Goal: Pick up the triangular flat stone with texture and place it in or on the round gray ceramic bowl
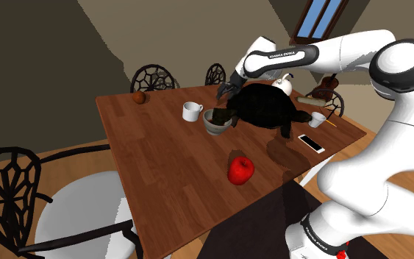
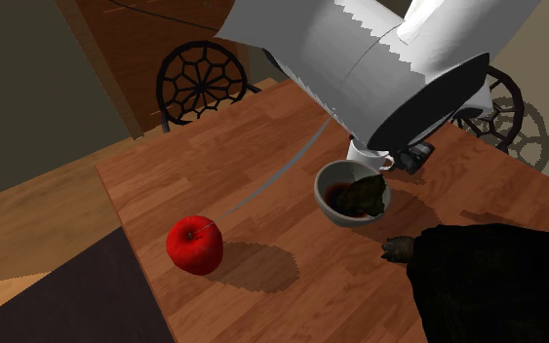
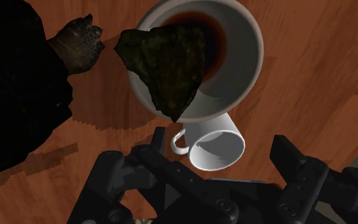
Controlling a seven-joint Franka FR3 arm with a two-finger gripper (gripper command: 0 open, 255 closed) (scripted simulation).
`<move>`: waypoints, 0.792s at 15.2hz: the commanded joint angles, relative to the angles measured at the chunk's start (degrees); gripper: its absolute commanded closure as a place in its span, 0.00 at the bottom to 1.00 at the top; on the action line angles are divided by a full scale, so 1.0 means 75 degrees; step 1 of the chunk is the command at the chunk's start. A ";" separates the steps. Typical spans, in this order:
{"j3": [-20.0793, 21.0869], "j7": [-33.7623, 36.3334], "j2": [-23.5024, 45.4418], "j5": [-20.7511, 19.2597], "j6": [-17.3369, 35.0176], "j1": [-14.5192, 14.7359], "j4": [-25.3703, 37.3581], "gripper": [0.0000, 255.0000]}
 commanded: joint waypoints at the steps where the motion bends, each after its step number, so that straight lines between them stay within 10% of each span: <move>1: 0.0186 -0.0119 -0.0189 0.0186 -0.0169 -0.0219 -0.0001 0.00; 4: 0.0701 -0.0464 -0.0714 0.0724 -0.0669 -0.0845 0.0054 0.00; 12: 0.0698 -0.0466 -0.0716 0.0726 -0.0668 -0.0844 0.0054 0.00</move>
